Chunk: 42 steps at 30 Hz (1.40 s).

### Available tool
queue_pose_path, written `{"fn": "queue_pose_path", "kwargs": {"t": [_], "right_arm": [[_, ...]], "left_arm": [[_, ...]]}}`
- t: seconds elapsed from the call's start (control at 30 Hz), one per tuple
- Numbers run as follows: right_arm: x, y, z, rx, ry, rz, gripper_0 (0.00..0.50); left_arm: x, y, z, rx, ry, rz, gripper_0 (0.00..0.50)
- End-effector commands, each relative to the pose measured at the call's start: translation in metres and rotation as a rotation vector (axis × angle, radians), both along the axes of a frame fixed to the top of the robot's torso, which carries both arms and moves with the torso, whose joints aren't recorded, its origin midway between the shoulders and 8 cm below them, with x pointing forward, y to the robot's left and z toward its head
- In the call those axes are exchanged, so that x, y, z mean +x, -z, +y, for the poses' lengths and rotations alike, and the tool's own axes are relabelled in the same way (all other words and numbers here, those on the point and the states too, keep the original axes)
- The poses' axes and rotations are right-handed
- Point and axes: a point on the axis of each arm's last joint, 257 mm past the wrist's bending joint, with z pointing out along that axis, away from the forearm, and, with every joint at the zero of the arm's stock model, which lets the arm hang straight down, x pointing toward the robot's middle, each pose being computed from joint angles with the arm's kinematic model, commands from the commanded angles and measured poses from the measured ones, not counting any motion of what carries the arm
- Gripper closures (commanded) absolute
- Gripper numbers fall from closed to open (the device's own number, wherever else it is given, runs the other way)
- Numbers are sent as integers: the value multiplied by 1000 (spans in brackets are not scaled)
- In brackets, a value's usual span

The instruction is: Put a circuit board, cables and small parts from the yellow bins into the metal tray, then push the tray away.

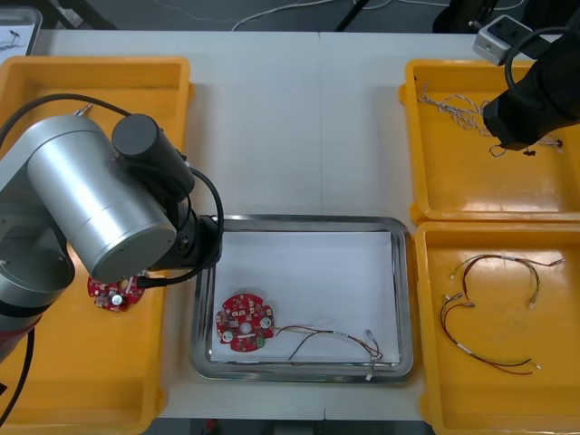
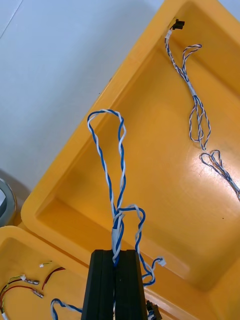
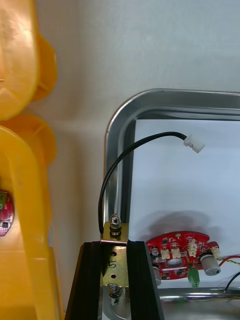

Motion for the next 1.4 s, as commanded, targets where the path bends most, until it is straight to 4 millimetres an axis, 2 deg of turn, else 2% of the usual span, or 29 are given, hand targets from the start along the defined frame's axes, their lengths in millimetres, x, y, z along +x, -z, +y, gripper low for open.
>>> {"fn": "queue_pose_path", "kwargs": {"t": [0.03,0.2,0.4,0.5,0.7,1.1,1.4], "right_arm": [[-6,-13,-15,-41,-22,-41,500],[-7,-4,-23,-38,14,-25,500],[-11,10,-35,-31,74,-3,500],[-13,12,-32,-3,97,5,500],[-14,13,-30,9,102,8,500],[-15,13,-28,13,92,11,500],[-15,13,-28,13,92,11,500]], "left_arm": [[1,16,-26,-26,37,0,500],[13,33,-37,-20,55,-15,500],[9,45,-48,-16,86,-3,500],[5,49,-53,-10,99,5,500],[3,55,-53,5,104,10,500],[27,57,-50,18,92,-22,500],[27,58,-53,7,93,-21,500]]}}
